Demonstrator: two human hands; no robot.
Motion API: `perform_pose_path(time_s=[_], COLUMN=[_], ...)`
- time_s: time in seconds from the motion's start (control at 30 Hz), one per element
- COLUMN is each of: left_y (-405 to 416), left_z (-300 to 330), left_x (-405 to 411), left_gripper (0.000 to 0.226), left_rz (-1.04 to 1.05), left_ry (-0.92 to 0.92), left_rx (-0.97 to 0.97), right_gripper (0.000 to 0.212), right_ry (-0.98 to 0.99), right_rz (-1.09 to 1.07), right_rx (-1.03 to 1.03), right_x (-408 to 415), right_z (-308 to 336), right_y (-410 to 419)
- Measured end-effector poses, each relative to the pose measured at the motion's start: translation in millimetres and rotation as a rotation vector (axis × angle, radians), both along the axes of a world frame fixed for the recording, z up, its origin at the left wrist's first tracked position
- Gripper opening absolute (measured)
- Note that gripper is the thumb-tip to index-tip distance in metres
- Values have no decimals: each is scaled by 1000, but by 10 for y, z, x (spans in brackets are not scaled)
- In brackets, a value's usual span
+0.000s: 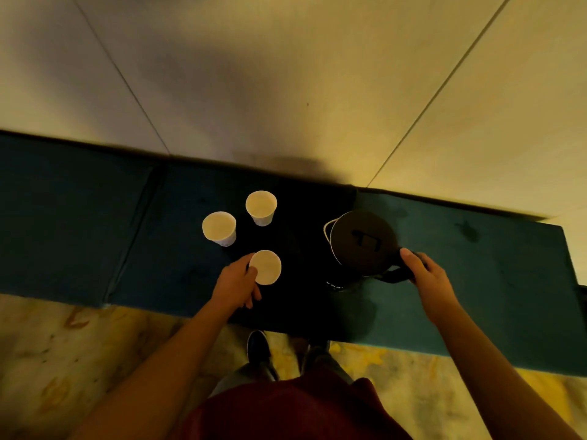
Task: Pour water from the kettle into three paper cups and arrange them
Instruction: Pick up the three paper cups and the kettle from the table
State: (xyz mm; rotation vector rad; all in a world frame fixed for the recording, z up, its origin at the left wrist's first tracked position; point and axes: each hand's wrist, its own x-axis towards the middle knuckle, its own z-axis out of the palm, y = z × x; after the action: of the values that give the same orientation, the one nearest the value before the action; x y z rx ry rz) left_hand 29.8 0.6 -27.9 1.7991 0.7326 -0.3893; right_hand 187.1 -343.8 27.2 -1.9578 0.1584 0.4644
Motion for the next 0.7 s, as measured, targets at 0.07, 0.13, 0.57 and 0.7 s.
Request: perform_pose_path(time_s=[0.07,0.13,0.57,0.7], left_y=[2,56,56,56], left_z=[-12,3,-84,-128], left_x=[35,34,268,292], left_gripper=[45,44,41,42], left_rz=[6,19,81,110], left_ry=[0,-5,-17,-9], left_rx=[5,16,75,8], right_gripper=[42,46,65,61], right_ry=[31,27,72,45], right_rz=[32,74,213,225], right_rx=[34,56,148,146], right_x=[90,98,249,278], right_z=[-59,-88,-213,-165], right_y=[-29,-31,-69,-64])
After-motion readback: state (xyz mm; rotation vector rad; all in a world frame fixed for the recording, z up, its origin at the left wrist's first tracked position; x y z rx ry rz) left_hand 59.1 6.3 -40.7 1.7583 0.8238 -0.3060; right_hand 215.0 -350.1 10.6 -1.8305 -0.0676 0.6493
